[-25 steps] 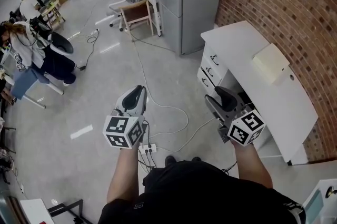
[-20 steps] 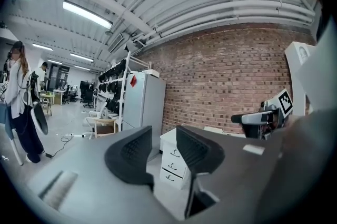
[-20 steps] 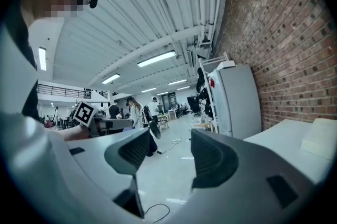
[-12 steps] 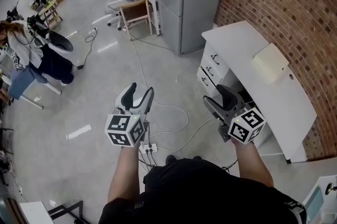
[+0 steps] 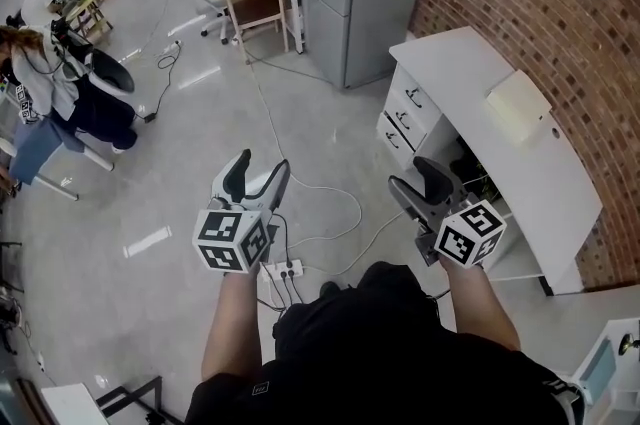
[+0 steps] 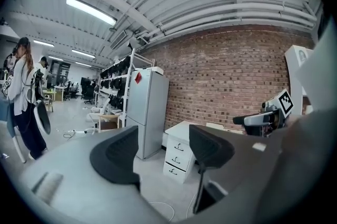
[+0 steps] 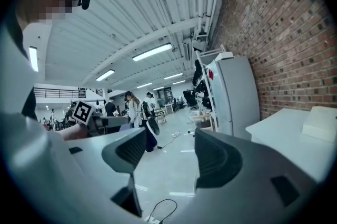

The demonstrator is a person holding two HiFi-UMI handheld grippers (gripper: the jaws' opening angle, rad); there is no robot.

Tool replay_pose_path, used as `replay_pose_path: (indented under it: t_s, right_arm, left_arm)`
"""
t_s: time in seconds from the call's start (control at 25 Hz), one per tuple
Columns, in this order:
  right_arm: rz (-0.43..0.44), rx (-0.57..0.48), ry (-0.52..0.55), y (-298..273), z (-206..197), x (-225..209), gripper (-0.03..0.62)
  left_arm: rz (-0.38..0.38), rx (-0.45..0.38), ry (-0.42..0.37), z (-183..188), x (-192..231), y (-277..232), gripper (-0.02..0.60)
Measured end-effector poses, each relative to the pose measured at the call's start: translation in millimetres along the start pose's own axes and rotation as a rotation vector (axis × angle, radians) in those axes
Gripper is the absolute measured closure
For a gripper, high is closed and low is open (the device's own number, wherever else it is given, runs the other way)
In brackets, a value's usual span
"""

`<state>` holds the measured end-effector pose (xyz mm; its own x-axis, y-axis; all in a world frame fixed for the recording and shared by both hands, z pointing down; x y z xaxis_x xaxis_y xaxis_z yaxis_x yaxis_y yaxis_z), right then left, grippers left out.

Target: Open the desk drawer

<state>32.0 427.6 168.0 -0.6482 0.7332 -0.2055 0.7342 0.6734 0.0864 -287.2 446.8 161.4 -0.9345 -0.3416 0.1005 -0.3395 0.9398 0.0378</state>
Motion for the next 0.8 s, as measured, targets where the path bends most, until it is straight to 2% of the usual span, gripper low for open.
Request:
replay_pose_path:
  t_s: [0.16,0.48,0.8]
  right_arm:
    - [-0.009,0.024,-0.001,-5.6,-5.2,-1.7,0.338]
    - [0.034,0.052,-0.043,-38.1,-16.5,-27.0,0.338]
    - [0.048,0.053,-0.095,-81.4,-18.8,-109.5,0.338]
  left_arm:
    - [0.007,0.014,0.026,-9.5,10.3,0.6,0.287]
    - [0.017,0.057,0.056,-22.7,24.0,-29.4,0.287]
    - [0.023,0.089,0.031,-22.8,35.3,-118.1,0.287]
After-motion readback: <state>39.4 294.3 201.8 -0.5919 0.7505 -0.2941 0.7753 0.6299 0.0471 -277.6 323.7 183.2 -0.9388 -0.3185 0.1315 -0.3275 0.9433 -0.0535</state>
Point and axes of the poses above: the fingertips, and each gripper's own axes: y backward along the fingers, x to its left, z out of its top, the point moved 8 cm from there along y, backward along the fingers, and after that the axes turned 12 degrees about -x, right-handed, at the moved point
